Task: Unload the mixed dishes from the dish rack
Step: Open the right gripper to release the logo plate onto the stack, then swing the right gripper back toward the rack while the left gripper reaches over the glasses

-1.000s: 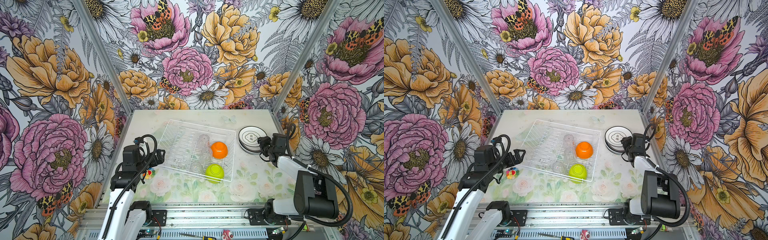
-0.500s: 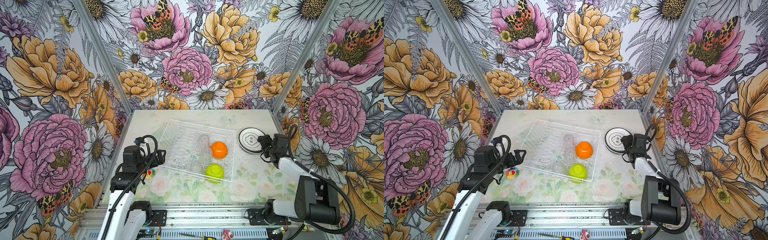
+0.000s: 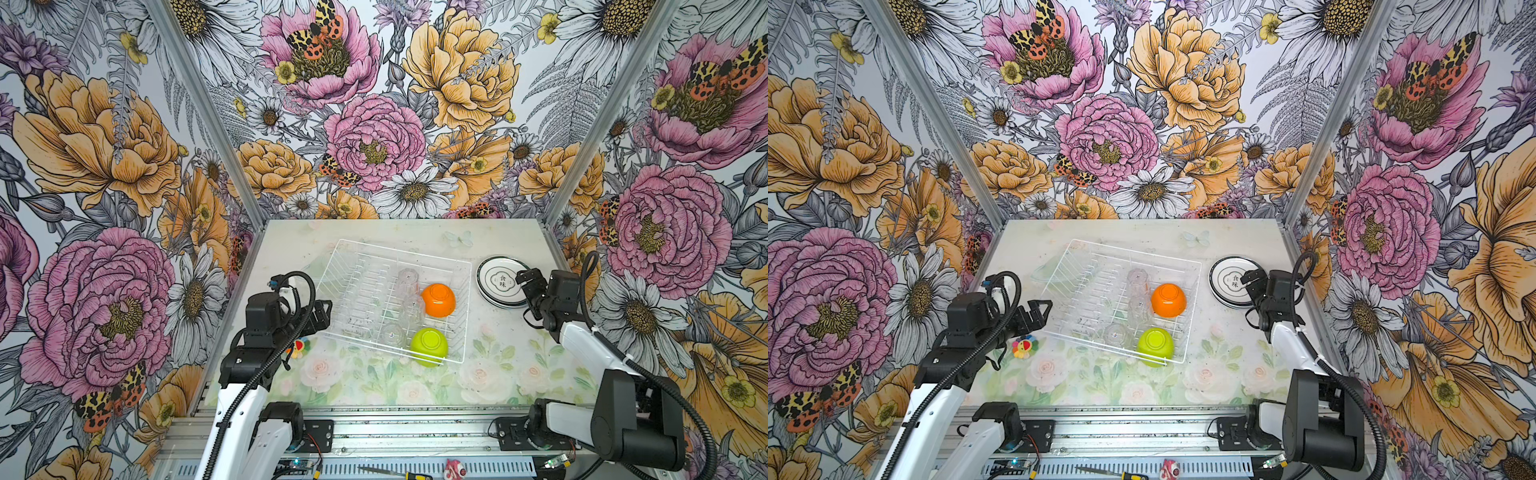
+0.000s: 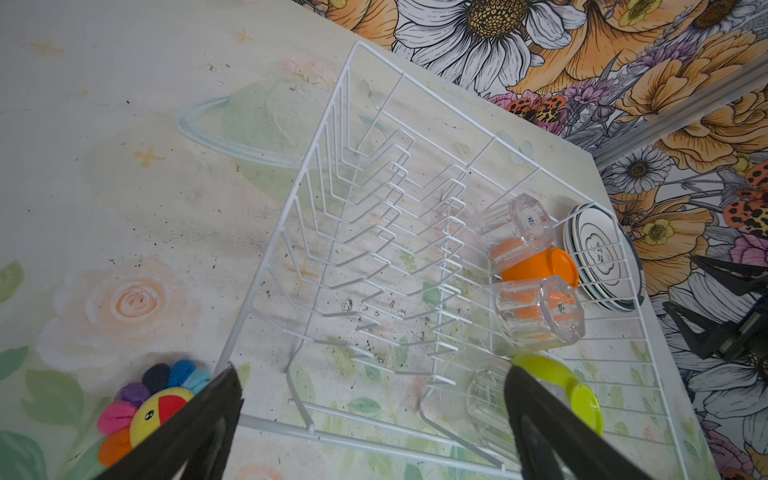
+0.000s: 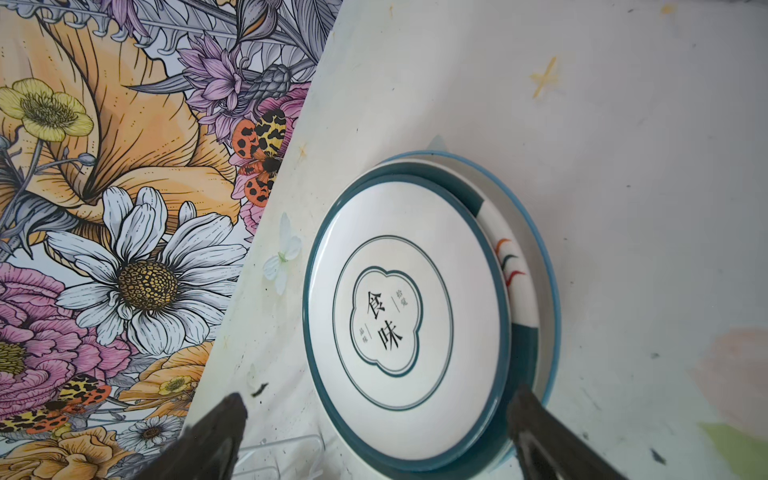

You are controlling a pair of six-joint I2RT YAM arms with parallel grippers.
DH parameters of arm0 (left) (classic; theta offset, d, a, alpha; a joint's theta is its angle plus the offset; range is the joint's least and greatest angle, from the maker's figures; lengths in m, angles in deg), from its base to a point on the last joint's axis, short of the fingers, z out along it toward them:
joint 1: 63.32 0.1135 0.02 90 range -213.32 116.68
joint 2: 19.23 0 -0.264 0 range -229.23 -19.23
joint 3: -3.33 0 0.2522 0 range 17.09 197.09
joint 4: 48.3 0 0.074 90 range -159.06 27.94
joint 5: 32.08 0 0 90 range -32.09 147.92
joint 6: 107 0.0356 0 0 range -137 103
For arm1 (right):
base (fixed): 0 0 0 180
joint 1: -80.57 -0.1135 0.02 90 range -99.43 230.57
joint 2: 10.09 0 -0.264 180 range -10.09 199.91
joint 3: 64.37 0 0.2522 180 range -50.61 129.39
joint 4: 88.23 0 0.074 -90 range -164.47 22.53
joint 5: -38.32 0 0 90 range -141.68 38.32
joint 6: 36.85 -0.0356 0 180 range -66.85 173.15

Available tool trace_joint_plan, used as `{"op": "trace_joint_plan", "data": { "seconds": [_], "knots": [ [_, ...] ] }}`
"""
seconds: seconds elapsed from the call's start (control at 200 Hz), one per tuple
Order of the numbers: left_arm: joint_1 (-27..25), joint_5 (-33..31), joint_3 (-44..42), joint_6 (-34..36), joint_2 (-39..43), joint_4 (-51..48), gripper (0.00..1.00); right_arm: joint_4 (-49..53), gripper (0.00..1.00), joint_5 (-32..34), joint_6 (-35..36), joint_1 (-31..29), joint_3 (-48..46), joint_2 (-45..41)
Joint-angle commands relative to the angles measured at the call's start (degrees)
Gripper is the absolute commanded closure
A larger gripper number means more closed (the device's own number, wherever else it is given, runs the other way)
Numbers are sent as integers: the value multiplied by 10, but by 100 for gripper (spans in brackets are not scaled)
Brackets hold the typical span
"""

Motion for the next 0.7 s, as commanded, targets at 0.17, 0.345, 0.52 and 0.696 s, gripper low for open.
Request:
{"op": "trace_joint_plan", "data": {
  "seconds": [0.17,0.345,0.52,0.696],
  "knots": [
    [-4,-9,-5,-4,5,7,1,-11,1,-91,79,-5,-23,-40],
    [-18,-7,-4,-5,-3,8,1,-33,1,-141,108,-45,-23,-67],
    [-29,-18,-5,-6,-7,7,1,-36,1,-168,119,-92,-20,-90],
    [-36,-14,10,-10,-24,-2,1,-62,1,-218,116,-124,-39,-119]
  ]
}}
